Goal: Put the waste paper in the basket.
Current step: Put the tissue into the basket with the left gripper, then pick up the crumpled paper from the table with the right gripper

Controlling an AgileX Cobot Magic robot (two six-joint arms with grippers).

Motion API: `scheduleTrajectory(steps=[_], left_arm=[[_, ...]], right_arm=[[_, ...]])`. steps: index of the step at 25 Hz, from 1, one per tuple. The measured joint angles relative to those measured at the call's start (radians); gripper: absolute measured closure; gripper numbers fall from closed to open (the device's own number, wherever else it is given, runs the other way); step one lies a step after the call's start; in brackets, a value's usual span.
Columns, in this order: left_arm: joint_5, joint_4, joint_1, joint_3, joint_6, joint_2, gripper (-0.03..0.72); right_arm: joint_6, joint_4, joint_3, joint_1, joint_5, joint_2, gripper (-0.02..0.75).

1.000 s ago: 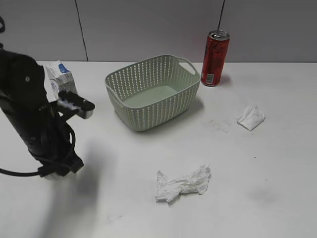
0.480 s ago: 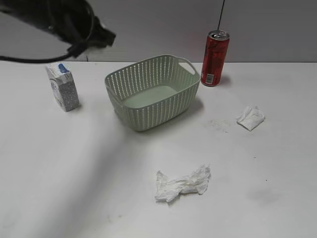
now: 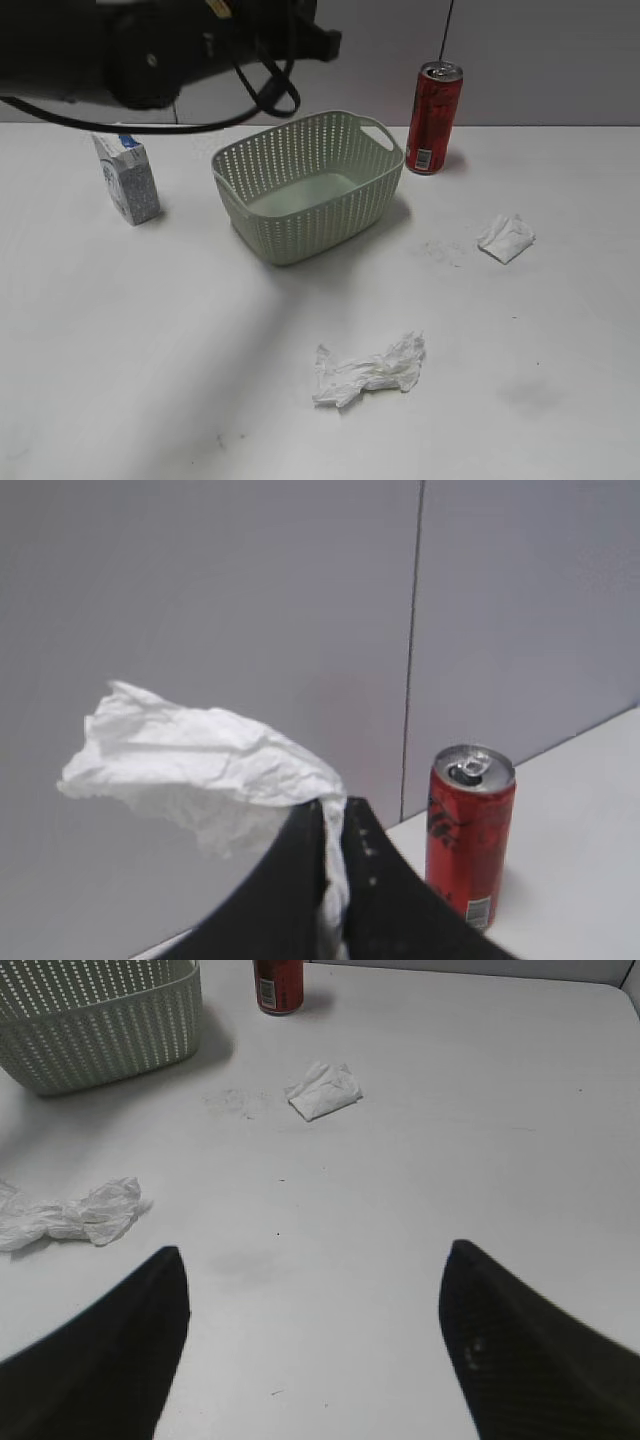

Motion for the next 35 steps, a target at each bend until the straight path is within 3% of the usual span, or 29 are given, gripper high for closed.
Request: scheduleTrajectory(steps=[2, 4, 8, 10, 16, 21, 28, 35], left_arm=[[-0.001, 0.001, 0.000, 0.000, 0.000, 0.050, 0.654], [0.021, 0.001, 0.000, 0.000, 0.000, 0.080, 0.547], [0.093, -0.002, 0.000, 0.000, 0.000, 0.099, 0.156], [0.135, -0.004, 0.000, 0.000, 0.000, 0.095, 0.073], [0.331, -0.006, 0.000, 0.000, 0.000, -0.008, 0.060], [0.600, -0.006, 0.050, 0.000, 0.000, -0.158, 0.081], [1.067, -0.005, 0.252, -0.002, 0.000, -0.331, 0.102], [1.385, 0.041, 0.482, -0.008, 0.000, -0.456, 0.109]], right_arm=[[0.000, 0.000, 0.000, 0.000, 0.000, 0.000, 0.149], [0.000, 0.000, 0.000, 0.000, 0.000, 0.000, 0.149], [0.000, 0.000, 0.000, 0.000, 0.000, 0.000, 0.149], [0.000, 0.000, 0.000, 0.000, 0.000, 0.000, 0.149], [0.000, 0.000, 0.000, 0.000, 0.000, 0.000, 0.149], [0.000, 0.004, 0.000, 0.000, 0.000, 0.000, 0.149], [0.000, 0.108, 0.000, 0.000, -0.013, 0.000, 0.149], [0.000, 0.134, -0.004, 0.000, -0.057, 0.000, 0.149]])
